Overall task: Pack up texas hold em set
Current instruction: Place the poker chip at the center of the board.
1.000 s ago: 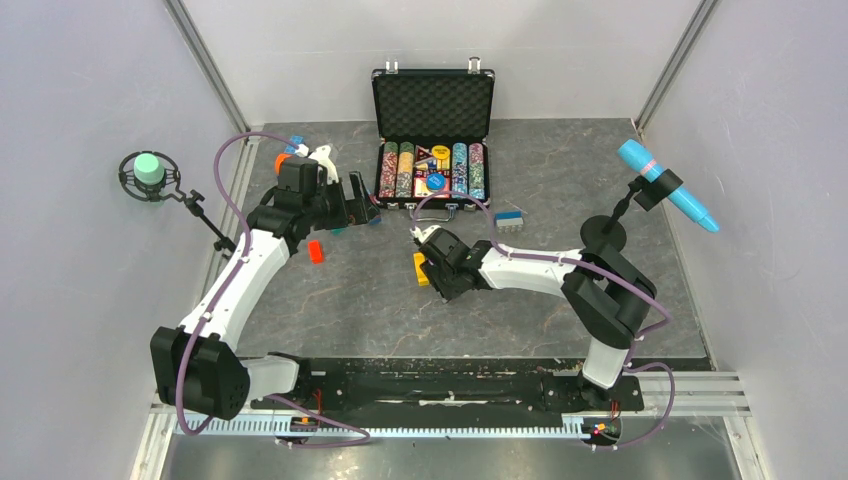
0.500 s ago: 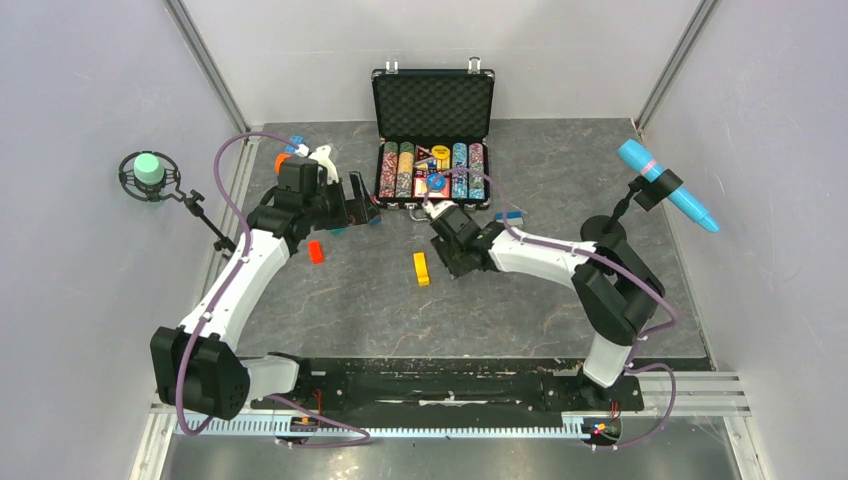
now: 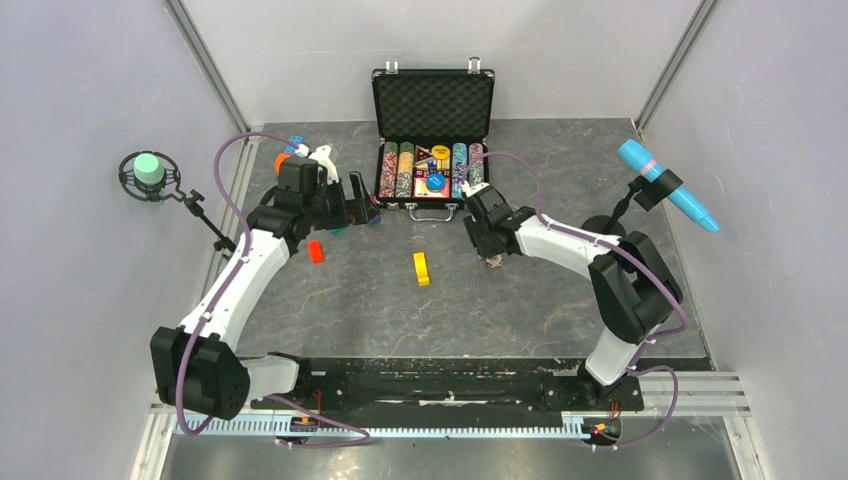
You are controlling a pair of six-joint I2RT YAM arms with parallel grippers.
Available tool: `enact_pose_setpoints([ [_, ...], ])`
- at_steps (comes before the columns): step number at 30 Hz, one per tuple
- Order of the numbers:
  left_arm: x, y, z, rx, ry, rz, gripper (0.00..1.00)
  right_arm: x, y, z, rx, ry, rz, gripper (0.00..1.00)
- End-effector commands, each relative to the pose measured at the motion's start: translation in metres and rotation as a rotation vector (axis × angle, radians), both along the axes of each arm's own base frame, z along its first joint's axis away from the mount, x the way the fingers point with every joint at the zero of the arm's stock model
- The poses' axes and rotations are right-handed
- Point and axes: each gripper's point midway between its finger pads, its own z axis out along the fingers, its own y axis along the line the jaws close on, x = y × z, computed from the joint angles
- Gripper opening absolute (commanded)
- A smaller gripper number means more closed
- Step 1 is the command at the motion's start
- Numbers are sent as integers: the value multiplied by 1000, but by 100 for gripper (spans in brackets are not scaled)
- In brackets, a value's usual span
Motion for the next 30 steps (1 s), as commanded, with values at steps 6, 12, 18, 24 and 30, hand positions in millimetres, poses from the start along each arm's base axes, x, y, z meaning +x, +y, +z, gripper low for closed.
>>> enact_pose_setpoints([
  [6, 3, -2, 10, -9, -48, -28, 100, -2, -15, -6, -3, 7, -20, 35],
  [12, 3, -2, 11, -8, -50, -28, 100, -3, -18, -9, -3, 11, -30, 38],
  [18, 3, -2, 11, -7, -51, -28, 100, -2, -19, -11, 0, 9, -33, 42],
  [24, 3, -2, 11, -7, -51, -28, 100, -2, -20, -11, -1, 10, -36, 61],
  [30, 2, -2, 11, -9, -50, -30, 100, -2, -20, -13, 1, 16, -35, 69],
])
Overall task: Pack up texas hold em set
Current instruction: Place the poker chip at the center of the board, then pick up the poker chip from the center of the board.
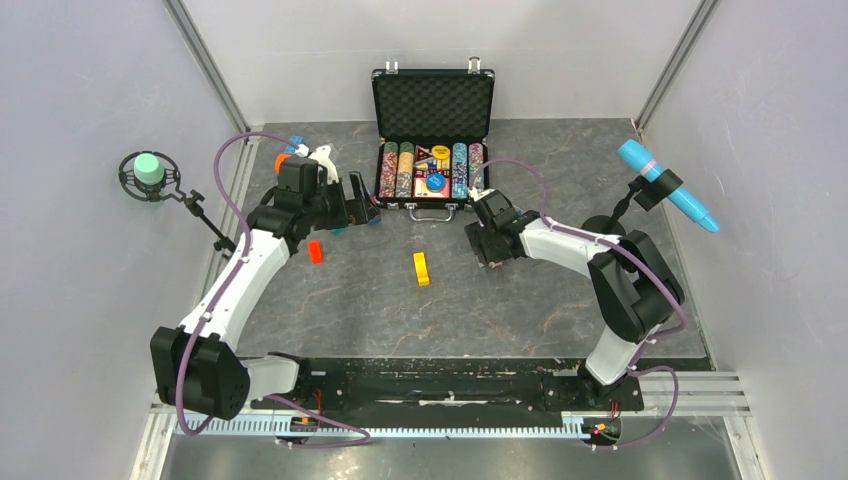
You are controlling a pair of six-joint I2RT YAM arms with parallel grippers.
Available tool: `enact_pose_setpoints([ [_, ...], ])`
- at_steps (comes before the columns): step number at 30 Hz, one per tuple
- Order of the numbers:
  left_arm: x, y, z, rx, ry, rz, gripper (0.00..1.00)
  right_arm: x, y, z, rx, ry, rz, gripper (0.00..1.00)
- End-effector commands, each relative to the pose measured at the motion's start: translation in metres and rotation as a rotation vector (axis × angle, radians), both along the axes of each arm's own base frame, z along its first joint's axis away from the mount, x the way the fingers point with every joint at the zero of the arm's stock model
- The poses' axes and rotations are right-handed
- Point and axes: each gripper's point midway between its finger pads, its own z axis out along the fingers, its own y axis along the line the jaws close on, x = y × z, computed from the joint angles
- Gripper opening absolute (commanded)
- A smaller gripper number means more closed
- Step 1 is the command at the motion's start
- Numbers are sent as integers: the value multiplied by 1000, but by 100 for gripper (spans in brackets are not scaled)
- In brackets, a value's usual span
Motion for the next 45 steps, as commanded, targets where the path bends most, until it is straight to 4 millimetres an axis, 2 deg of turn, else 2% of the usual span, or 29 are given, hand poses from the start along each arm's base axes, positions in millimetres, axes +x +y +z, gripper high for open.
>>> enact_pose_setpoints([
  [1, 2, -2, 10, -8, -49, -31, 100, 8, 3, 7, 25, -35, 1, 69],
  [7, 3, -2, 10, -8, -49, -30, 100, 5, 3, -2, 49, -2, 3, 67],
  [19, 3, -2, 10, -8, -49, -30, 100, -4, 1, -22, 47, 60, 13, 57],
  [24, 3, -2, 11, -9, -50, -30, 100, -13, -5, -28, 27, 90, 12, 53],
  [34, 2, -3, 11, -11, -50, -32, 100, -31, -16, -35, 1, 140, 18, 52],
  [45, 2, -3, 11, -12, -49, -32, 100, -29, -20, -33, -14, 135, 12, 35],
])
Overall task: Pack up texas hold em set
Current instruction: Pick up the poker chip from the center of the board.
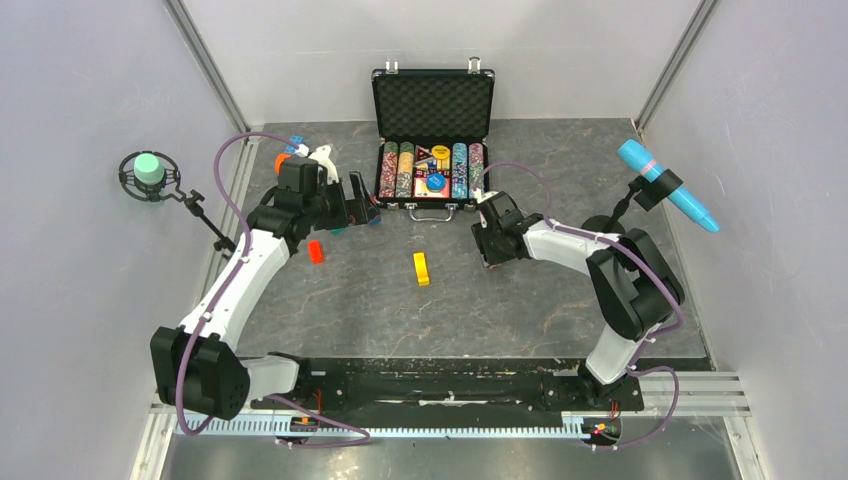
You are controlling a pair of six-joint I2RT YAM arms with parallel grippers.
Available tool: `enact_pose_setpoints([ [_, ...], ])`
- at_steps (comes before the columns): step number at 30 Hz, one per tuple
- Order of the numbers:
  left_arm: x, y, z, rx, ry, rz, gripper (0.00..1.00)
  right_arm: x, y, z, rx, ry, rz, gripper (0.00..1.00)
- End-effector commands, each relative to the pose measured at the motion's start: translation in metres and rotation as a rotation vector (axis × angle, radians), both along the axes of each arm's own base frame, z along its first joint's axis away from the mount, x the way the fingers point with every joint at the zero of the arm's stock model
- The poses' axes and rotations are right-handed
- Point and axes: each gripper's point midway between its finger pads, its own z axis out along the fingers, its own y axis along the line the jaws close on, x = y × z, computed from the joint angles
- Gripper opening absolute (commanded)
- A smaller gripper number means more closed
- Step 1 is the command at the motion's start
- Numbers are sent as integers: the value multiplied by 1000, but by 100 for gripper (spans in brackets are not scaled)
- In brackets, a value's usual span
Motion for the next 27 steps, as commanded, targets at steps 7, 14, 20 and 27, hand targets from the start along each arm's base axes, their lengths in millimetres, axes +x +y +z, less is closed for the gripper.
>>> enact_pose_setpoints([
  [7, 3, -6, 11, -34, -39, -32, 100, -16, -16, -3, -84, 67, 63, 20],
  [14, 4, -13, 23, -108, -56, -6, 100, -6, -9, 23, -60, -7, 112, 16],
  [20, 7, -22, 23, -187, -47, 9, 100, -2, -6, 36, -32, -53, 126, 15],
  [27, 7, -33, 15, -277, -20, 14, 100, 0, -9, 43, -42, -85, 127, 15],
])
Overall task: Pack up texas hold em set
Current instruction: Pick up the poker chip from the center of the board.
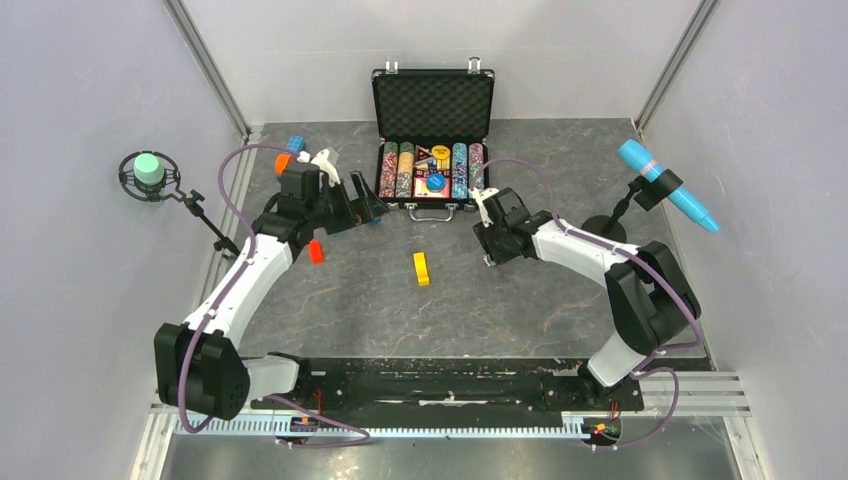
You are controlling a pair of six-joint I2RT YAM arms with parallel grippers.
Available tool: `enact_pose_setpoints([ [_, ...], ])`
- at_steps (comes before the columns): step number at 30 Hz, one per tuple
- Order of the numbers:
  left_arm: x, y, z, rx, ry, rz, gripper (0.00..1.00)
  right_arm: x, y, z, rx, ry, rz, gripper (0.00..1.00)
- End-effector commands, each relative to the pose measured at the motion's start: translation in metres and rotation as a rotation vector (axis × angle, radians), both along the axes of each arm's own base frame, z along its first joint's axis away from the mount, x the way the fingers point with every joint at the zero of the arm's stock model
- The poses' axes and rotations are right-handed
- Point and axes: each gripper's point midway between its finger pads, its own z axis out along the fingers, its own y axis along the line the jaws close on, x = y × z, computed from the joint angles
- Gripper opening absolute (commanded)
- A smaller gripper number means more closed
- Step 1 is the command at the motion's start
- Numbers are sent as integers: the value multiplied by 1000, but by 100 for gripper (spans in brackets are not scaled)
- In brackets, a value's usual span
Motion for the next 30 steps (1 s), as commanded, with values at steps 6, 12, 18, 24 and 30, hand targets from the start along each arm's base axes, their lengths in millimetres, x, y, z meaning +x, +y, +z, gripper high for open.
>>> enact_pose_setpoints([
  [6, 5, -35, 8, -263, 10, -47, 98, 4, 15, 32, 66, -73, 131, 11],
  [12, 1, -72, -3, -436, 45, -119, 89, -10, 39, 64, 180, -82, 317, 7],
  [18, -8, -116, -15, -546, 96, -203, 76, -27, 67, 90, 240, -121, 470, 7],
  [24, -17, -150, -13, -653, 123, -286, 63, -46, 90, 97, 177, -165, 606, 9],
  [30, -23, -154, -13, -701, 131, -309, 54, -42, 93, 107, 183, -202, 601, 9],
])
